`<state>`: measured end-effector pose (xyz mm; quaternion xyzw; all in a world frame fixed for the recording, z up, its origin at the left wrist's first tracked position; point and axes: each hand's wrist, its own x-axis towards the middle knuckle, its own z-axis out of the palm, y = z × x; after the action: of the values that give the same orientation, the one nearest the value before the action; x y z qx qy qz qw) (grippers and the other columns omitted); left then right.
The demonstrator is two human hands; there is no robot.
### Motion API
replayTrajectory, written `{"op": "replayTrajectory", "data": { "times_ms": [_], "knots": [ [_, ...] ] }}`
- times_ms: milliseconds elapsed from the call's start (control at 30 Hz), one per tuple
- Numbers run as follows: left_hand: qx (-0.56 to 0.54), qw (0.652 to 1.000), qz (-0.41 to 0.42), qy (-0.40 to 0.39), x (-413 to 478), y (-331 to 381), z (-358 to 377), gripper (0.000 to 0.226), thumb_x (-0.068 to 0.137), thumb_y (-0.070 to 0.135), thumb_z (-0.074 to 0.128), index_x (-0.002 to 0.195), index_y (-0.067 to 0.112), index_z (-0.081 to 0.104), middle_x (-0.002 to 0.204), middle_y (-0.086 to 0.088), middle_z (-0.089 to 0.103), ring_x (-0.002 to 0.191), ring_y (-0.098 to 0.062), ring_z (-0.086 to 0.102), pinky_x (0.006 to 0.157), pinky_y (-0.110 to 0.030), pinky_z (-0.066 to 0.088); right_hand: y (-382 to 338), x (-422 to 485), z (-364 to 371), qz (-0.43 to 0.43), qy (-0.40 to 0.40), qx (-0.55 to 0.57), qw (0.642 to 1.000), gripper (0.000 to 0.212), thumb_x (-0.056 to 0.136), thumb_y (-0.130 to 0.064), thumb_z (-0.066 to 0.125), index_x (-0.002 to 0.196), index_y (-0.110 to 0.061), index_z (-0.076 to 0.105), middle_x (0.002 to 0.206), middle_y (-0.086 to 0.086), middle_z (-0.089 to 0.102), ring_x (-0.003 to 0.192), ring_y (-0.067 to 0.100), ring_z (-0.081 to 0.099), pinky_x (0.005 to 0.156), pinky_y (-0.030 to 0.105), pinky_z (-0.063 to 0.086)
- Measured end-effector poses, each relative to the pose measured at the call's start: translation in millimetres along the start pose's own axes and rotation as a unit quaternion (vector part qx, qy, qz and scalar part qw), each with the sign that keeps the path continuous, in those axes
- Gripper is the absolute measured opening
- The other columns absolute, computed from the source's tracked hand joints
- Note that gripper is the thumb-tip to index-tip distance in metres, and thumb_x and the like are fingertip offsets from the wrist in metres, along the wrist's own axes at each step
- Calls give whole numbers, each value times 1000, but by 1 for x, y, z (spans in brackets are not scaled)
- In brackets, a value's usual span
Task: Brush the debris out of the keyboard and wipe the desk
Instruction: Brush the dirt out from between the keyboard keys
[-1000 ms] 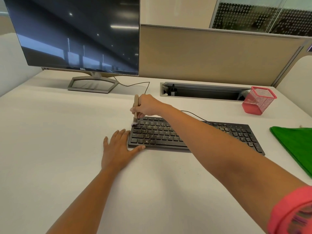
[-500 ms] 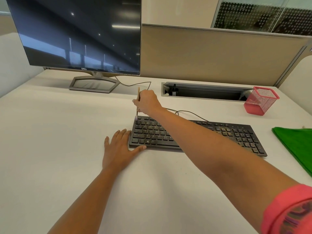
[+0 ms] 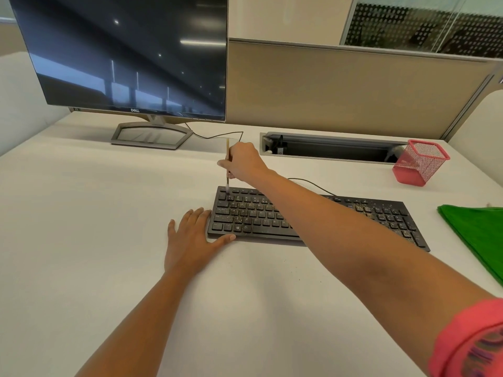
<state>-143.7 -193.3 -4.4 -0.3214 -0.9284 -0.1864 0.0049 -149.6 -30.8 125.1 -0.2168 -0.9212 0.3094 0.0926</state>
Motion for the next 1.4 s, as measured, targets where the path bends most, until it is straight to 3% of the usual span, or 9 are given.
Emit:
{"op": "replayTrajectory", "data": {
  "times_ms": [233,433,600,767,933,1033,1133,1267,1400],
  "knots": [
    [10,1000,1,0,1,0,0,106,59,89,11,143,27,32,153,7,29,143,-11,15,116,-45,7,1,-8,-4,41,-114,33,992,22,91,-19,59,82,1,60,91,20,70,87,30,71,79,31,56],
    [7,1000,0,2,0,0,-1,107,59,89,11,143,26,33,152,7,29,143,-11,15,116,-45,7,5,-3,-5,40,-25,76,996,29,90,-17,61,101,10,62,100,24,68,86,33,70,82,40,57],
    [0,1000,2,6,0,0,-1,107,59,88,12,143,26,34,152,7,30,143,-11,16,116,-46,6,2,-7,3,32,-65,39,997,32,89,-20,62,104,8,61,102,23,67,93,34,67,87,42,54],
    [8,1000,3,6,0,0,0,107,59,88,11,143,26,33,152,7,30,143,-11,15,116,-45,6,-5,-8,-9,20,-147,-36,988,25,91,-16,58,96,7,62,95,22,70,61,22,64,79,33,56],
    [4,1000,6,8,1,0,0,106,60,88,12,142,25,35,152,6,31,143,-12,17,115,-46,7,-6,-8,-4,12,-84,10,996,32,89,-20,61,102,8,63,100,22,69,92,31,67,89,41,53],
    [2,1000,7,12,0,0,0,105,61,88,13,142,25,35,151,6,32,143,-11,17,115,-46,7,-5,-12,-1,13,-94,-1,995,32,90,-21,61,104,8,63,102,21,68,96,31,66,90,42,52],
    [-1,1000,7,12,0,0,1,105,60,88,13,142,25,36,151,7,32,143,-12,17,115,-46,7,-2,-15,-7,23,-115,-69,991,24,91,-15,57,105,5,60,88,13,66,86,26,65,74,33,55],
    [-5,1000,6,15,0,-1,1,106,60,88,13,141,25,36,151,6,32,143,-12,17,115,-46,7,-2,-12,-15,43,-89,-77,992,14,89,-7,52,76,-3,54,67,6,59,67,21,65,51,21,48],
    [-4,1000,7,13,0,-1,1,106,60,88,13,142,25,35,152,6,31,143,-11,17,115,-46,6,1,-6,-11,48,-23,18,998,25,91,-15,57,102,7,61,99,21,68,90,33,68,84,39,55]
  ]
}}
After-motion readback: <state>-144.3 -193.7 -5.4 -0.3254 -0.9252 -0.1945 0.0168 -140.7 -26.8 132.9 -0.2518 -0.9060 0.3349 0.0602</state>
